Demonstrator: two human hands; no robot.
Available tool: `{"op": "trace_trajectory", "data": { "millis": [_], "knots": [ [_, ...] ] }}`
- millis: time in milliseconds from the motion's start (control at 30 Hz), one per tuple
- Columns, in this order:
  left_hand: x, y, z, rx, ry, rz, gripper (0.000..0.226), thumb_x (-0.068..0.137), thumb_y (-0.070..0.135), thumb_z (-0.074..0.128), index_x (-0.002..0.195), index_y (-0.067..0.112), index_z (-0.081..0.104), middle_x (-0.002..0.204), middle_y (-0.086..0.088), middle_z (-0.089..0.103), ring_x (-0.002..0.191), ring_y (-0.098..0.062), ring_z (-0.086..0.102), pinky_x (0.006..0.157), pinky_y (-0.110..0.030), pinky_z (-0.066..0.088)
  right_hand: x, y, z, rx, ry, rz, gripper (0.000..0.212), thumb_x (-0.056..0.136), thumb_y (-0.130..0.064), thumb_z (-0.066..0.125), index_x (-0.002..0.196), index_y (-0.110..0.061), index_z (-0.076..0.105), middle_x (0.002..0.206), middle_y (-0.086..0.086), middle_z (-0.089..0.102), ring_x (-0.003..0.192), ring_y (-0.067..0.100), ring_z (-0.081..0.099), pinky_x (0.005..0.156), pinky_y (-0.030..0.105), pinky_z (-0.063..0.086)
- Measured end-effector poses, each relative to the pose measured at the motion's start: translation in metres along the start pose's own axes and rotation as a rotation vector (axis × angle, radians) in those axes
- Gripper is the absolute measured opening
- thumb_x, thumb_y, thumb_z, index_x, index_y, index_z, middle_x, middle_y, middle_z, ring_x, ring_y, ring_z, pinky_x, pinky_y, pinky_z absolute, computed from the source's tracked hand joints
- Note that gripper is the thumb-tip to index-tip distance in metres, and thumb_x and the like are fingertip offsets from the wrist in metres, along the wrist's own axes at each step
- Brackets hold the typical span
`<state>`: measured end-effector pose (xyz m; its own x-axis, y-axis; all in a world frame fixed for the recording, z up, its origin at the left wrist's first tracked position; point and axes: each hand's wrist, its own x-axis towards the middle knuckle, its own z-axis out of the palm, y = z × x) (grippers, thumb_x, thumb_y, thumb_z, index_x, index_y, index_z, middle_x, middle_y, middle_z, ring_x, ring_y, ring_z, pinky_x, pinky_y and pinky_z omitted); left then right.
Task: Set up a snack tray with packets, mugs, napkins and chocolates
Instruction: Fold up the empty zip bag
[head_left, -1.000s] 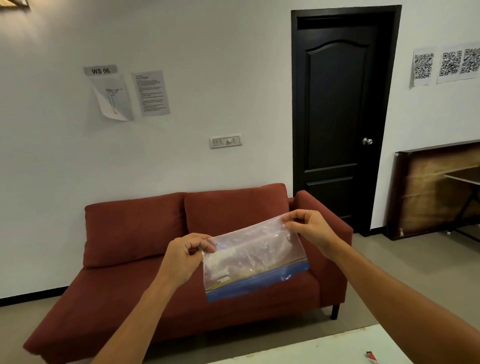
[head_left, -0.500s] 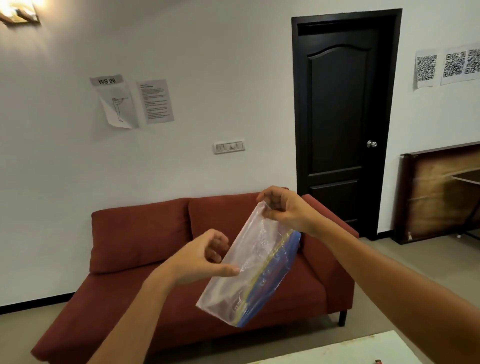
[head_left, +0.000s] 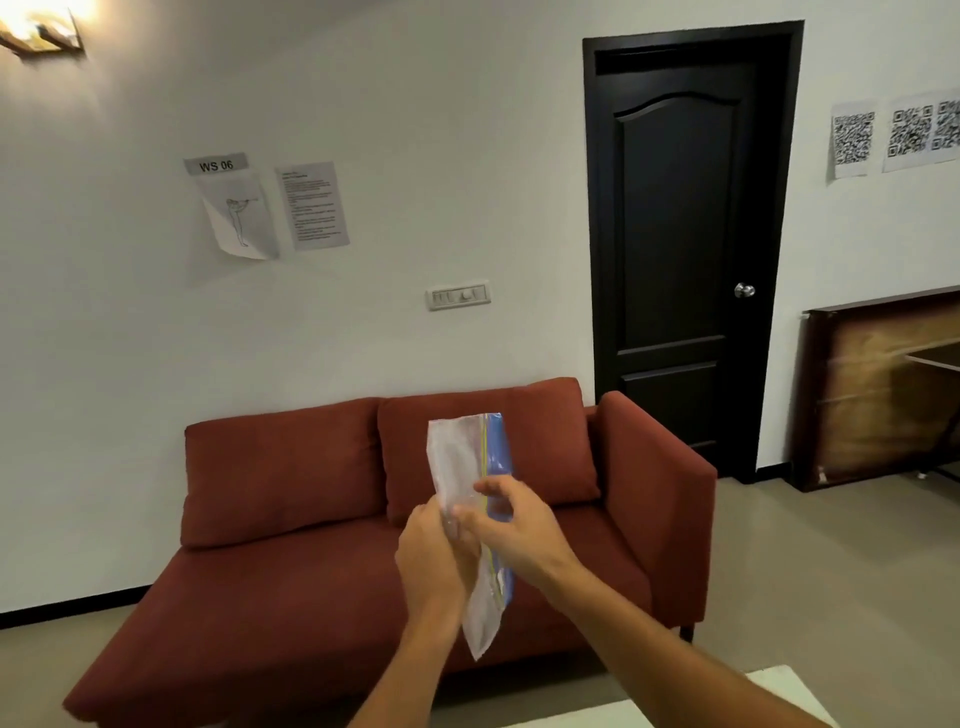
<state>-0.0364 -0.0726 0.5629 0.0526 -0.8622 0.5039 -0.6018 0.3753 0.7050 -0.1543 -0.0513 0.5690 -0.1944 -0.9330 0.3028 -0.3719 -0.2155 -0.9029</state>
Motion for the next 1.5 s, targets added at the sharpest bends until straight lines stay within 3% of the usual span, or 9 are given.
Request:
{"op": "trace_trajectory", "data": {
  "millis": [67,267,333,467,533,667,1100,1333,1500],
  "knots": [
    [-0.011,0.004,0.006,-0.006,0.037,0.079,0.001,0.086,0.026,0.063,0.087,0.026,0.064,0.081,0.014,0.057,0.063,0.0,0.057,0.054,-0.013,0.041,-0.001,0.007,0.004,0.286,-0.178,0.136,0.075,0.07,-0.066,0.079,0.134,-0.032,0.057,0.132,-0.011,0.061,0.121,0.012,0.061,0.102,0.035,0.054],
    [-0.014,0.006,0.005,-0.308,-0.396,0.164,0.052,0.082,0.024,0.075,0.129,0.034,0.057,0.119,0.018,0.057,0.107,-0.006,0.065,0.085,-0.019,0.058,0.003,0.013,-0.012,0.526,-0.134,0.025,0.031,0.089,-0.039,0.074,0.115,-0.022,0.071,0.11,0.007,0.076,0.105,0.024,0.073,0.085,0.032,0.06],
    [-0.013,0.003,-0.006,-0.456,-0.475,0.11,0.061,0.08,0.037,0.075,0.137,0.039,0.052,0.127,0.019,0.058,0.113,-0.006,0.064,0.087,-0.028,0.06,0.006,0.018,-0.02,0.519,-0.07,-0.002,0.018,0.098,-0.024,0.064,0.113,-0.021,0.074,0.11,0.008,0.077,0.106,0.025,0.073,0.085,0.032,0.06],
    [0.004,-0.016,-0.032,-0.335,-0.138,-0.107,0.101,0.065,0.069,0.08,0.149,0.039,0.033,0.135,0.022,0.043,0.115,0.0,0.053,0.092,-0.033,0.054,0.008,0.016,-0.037,0.453,-0.09,-0.003,0.025,0.1,-0.009,0.058,0.117,-0.018,0.075,0.112,0.008,0.077,0.104,0.027,0.073,0.091,0.037,0.058],
    [0.02,-0.025,-0.04,-0.557,-0.383,-0.327,0.117,0.067,0.06,0.085,0.158,0.03,0.017,0.146,0.014,0.042,0.13,-0.013,0.05,0.106,-0.045,0.047,0.008,0.009,-0.047,0.462,-0.207,-0.014,0.023,0.1,-0.011,0.06,0.119,-0.014,0.073,0.112,0.015,0.075,0.099,0.031,0.071,0.089,0.037,0.057],
    [0.032,-0.042,-0.049,-0.859,-0.858,-0.284,0.053,0.088,0.034,0.078,0.135,0.019,0.061,0.132,-0.014,0.067,0.12,-0.034,0.065,0.097,-0.048,0.055,0.008,-0.003,-0.058,0.519,-0.385,-0.018,0.025,0.098,-0.016,0.065,0.121,-0.009,0.071,0.118,0.016,0.073,0.109,0.033,0.071,0.088,0.038,0.06],
    [0.022,-0.048,-0.035,-0.813,-0.477,-0.156,0.038,0.081,0.019,0.082,0.117,0.018,0.07,0.114,-0.008,0.075,0.104,-0.028,0.073,0.08,-0.034,0.061,-0.002,0.03,-0.057,0.35,-0.3,0.081,0.019,0.094,-0.024,0.07,0.113,-0.021,0.073,0.113,0.009,0.075,0.104,0.03,0.073,0.086,0.045,0.062],
    [0.017,-0.065,-0.043,-0.814,-0.751,-0.132,0.043,0.088,0.021,0.079,0.128,0.021,0.062,0.122,-0.014,0.07,0.11,-0.033,0.07,0.081,-0.042,0.061,0.0,0.039,-0.057,0.321,-0.149,0.014,0.016,0.096,-0.011,0.065,0.102,-0.014,0.079,0.092,0.011,0.077,0.072,0.024,0.068,0.06,0.03,0.057],
    [0.019,-0.065,-0.04,-0.793,-0.722,-0.168,0.028,0.095,0.014,0.067,0.122,0.02,0.066,0.119,-0.013,0.072,0.102,-0.03,0.072,0.076,-0.041,0.061,0.007,0.036,-0.066,0.404,-0.249,0.048,0.015,0.094,-0.015,0.067,0.099,-0.015,0.081,0.104,0.011,0.079,0.094,0.024,0.076,0.078,0.032,0.062]
  ]
}}
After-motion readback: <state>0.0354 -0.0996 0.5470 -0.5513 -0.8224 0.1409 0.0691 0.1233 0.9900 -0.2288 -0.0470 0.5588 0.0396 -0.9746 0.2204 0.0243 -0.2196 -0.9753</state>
